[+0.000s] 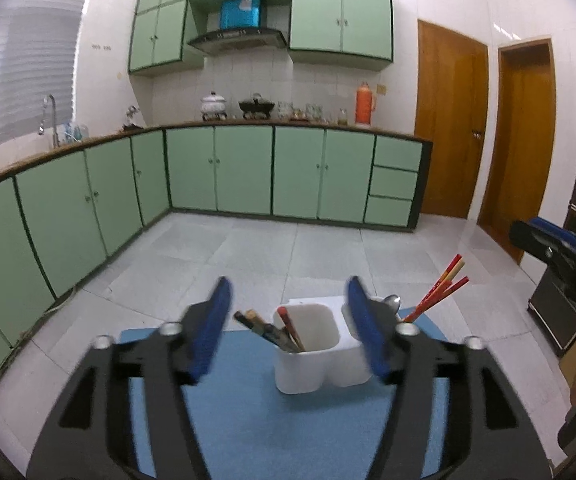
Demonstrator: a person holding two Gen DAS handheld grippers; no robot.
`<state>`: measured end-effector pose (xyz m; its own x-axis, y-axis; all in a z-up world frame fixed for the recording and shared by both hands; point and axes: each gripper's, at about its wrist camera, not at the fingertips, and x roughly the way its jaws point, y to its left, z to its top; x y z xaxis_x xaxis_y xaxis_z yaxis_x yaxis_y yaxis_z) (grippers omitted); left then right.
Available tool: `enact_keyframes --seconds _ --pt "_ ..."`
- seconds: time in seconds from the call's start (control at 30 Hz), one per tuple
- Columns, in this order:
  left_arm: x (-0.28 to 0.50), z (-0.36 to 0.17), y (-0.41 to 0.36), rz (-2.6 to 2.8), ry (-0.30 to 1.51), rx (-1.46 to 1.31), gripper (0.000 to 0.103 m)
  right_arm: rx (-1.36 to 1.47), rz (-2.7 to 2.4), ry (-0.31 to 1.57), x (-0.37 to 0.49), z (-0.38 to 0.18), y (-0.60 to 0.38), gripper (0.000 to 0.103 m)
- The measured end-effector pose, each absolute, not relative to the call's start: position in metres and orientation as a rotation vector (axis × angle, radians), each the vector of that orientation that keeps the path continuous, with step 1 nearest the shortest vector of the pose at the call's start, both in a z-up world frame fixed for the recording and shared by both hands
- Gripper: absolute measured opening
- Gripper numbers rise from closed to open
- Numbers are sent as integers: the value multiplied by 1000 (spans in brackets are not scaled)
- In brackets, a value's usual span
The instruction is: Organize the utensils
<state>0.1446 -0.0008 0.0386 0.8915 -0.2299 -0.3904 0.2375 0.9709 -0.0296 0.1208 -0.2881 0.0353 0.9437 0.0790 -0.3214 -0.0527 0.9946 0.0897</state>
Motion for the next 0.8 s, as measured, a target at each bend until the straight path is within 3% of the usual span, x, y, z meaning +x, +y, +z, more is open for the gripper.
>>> enact_keyframes --seconds 0.03,0.13,0.3,0.53,0.8 --pt "140 40 -1 -235 392 22 76 81 58 329 113 34 -290 71" --pt "121 42 1 -216 364 36 85 70 38 328 93 30 -292 81" --pt "93 40 9 -199 360 25 89 83 29 346 68 21 -291 95" --pt "65 35 15 -176 367 42 96 117 65 398 42 13 -288 97" --pt "38 35 23 -185 375 7 96 123 108 402 21 16 -275 97"
